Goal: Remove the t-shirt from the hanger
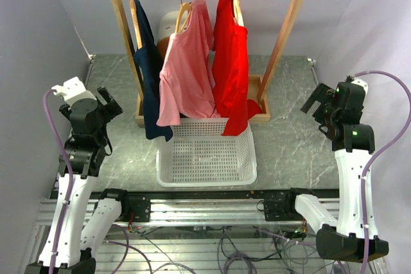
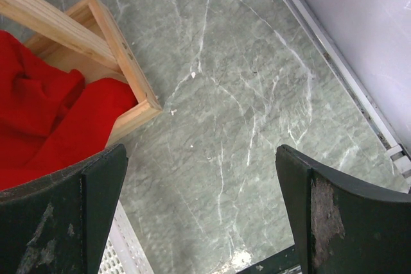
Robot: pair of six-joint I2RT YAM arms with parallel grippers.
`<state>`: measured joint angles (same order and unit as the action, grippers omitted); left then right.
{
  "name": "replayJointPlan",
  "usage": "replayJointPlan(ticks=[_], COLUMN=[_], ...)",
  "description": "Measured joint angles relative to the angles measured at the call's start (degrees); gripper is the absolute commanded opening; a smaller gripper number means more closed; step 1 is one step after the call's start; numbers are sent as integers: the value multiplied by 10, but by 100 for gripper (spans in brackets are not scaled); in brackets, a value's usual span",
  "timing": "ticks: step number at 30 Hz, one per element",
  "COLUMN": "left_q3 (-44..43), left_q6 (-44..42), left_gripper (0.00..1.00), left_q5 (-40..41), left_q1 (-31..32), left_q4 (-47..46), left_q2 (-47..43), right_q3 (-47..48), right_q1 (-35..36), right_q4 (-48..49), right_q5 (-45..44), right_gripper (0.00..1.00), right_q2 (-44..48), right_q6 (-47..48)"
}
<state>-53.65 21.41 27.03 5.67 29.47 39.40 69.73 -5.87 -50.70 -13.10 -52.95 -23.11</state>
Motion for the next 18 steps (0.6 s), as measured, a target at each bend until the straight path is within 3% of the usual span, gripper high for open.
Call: replayJointPlan(ticks=[4, 11, 18], left_q3=[-40, -210, -323], left_q6=[-8, -37, -60], left_gripper=[93, 93, 93], left_q5=[-11, -60, -144], left_q1=[0, 0, 0], left_q4=[0, 5, 7], left_q2=[38, 140, 173], right_q3=[2, 33, 65], right_q1=[2, 5, 10], right_q4=[1, 3, 25], right_q5=[3, 18, 34], right_gripper=[100, 100, 100], right_q2=[0, -12, -19], right_q6=[8, 31, 54])
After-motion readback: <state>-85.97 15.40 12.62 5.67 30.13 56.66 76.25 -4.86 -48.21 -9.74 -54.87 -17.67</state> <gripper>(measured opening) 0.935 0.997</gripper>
